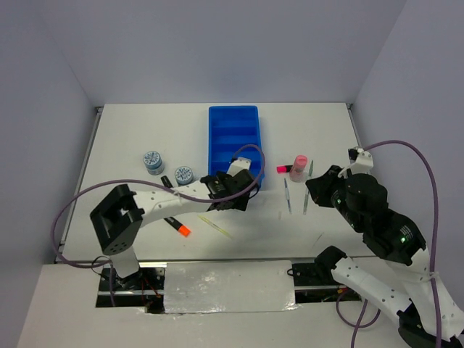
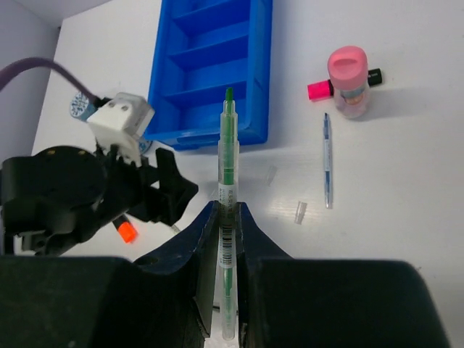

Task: Sort the stationery into containers
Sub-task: Pick up the pen from the center of the board, then close the pen cap on the pen.

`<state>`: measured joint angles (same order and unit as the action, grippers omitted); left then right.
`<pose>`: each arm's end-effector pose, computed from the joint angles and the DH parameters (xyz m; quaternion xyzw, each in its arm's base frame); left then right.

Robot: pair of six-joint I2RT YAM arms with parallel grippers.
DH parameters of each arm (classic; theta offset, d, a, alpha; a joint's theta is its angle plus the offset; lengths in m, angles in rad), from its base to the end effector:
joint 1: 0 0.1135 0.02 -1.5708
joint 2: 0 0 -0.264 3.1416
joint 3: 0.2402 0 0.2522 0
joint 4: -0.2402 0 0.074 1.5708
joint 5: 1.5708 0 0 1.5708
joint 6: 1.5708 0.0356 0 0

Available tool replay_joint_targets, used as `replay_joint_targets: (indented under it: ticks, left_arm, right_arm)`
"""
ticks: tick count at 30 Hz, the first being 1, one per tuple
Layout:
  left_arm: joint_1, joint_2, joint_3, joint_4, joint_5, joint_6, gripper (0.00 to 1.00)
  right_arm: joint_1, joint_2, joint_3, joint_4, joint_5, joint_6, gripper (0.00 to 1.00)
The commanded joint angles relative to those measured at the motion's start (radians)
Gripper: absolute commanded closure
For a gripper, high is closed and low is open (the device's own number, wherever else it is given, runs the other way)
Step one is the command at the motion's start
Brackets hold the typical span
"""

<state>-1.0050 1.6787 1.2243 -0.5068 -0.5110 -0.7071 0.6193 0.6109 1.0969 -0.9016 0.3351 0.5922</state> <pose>0.2050 -0.2904 0.2362 0.0620 0.9240 -0.0613 0.3724 0.0807 0.0432 0.3890 0.0799 0.8272 0.1917 0.5221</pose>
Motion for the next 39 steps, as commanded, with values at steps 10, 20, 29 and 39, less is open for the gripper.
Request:
replay_joint_targets:
  ticks: [10,20,29,39]
  left_arm:
    - [-0.015,0.159,0.080,0.096,0.043,0.058,0.32]
    - [-0.015,0.187,0.050,0.132,0.114,0.110,0.38]
    - [0.003,0.211,0.027,0.148,0.115,0.112,0.41]
    - [0.017,0.233,0.003,0.182,0.152,0.115,0.43]
  right_arm:
    - [0.003,-0.019,0.012,-0.053,-0.028,-0.060,1.00]
    - [0.002,-0.008,-0.003,-0.023,-0.048,-0.058,1.00]
    - [0.002,0.000,-0.006,-0.003,-0.067,-0.063,1.00]
    - [0.002,0.003,-0.019,0.009,-0.071,-0.066,1.00]
